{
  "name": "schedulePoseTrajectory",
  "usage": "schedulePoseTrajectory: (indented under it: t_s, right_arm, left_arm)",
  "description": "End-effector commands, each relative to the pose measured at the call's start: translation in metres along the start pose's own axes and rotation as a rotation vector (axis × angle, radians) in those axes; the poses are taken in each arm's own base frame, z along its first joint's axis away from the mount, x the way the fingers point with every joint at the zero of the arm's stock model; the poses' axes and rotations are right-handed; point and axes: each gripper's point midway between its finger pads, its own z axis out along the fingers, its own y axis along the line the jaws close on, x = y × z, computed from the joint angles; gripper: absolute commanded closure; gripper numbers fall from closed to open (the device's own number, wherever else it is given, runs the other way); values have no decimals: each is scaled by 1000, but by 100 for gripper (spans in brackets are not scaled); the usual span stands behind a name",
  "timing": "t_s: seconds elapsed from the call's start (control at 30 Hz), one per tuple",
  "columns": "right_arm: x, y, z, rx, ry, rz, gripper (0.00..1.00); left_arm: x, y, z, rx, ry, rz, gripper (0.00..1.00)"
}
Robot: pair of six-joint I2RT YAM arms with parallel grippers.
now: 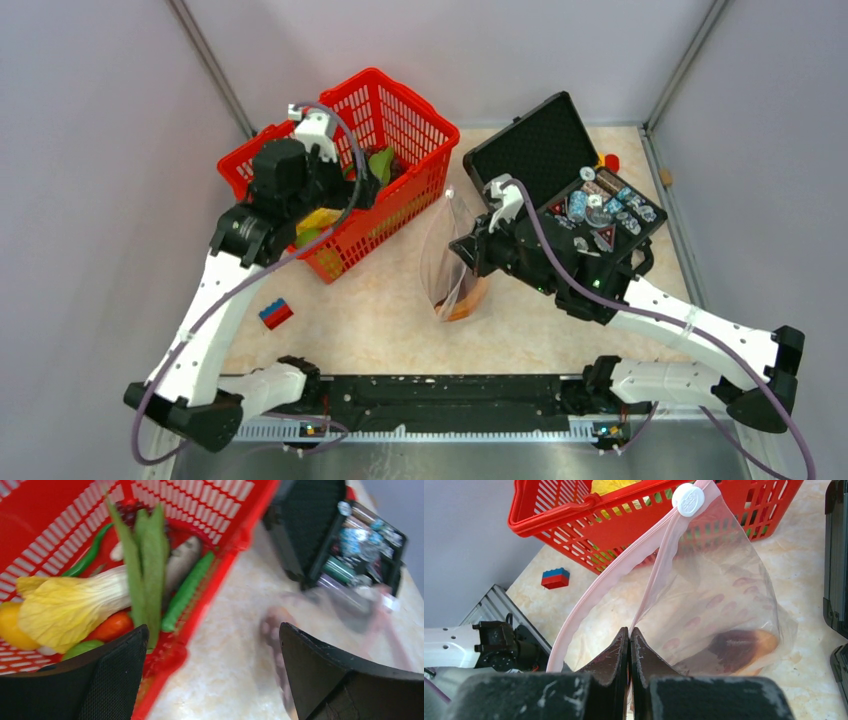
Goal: Place the food in the zip-top bag and seal the zipper
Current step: Pick up the fake vegetable from the bin.
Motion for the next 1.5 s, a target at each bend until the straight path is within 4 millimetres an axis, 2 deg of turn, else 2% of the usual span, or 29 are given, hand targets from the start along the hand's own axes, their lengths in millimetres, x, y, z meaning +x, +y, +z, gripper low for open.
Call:
schedulePoseTrajectory:
  t_s: [0.0, 0.2, 0.37, 0.5, 0.67, 0.93, 1.23, 1.33, 1.47]
  right_arm:
    - [-19, 11, -6, -50, -70, 28, 100]
    - [-19, 15, -5, -73, -70, 27, 100]
    - [-17, 15, -5, -76, -72, 29, 100]
    - [-16, 14, -6, -75, -70, 29, 100]
    - [-17, 13, -7, -74, -81, 31, 100]
    - [-19, 12, -10, -74, -89, 32, 100]
    - [-20, 13, -9, -76, -95, 25, 100]
    - [-20, 12, -10, -73, -94, 24, 100]
    - [-20, 10, -10, -60, -98, 21, 100]
  left_arm:
    - [-17, 44, 22, -65, -2, -55, 1]
    - [-14, 116, 65, -293, -12, -292, 1]
    - [-3, 141, 96, -400, -29, -483, 1]
    - [8, 154, 114, -459, -25, -578, 1]
    - [32, 187, 119, -658, -64, -838, 1]
    - [62, 221, 139, -793, -62, -1042, 1]
    - [92, 254, 154, -1019, -57, -1134, 1]
    - [107, 260, 168, -1025, -20, -1186, 1]
    - [137, 264, 168, -1098, 56, -1280, 1]
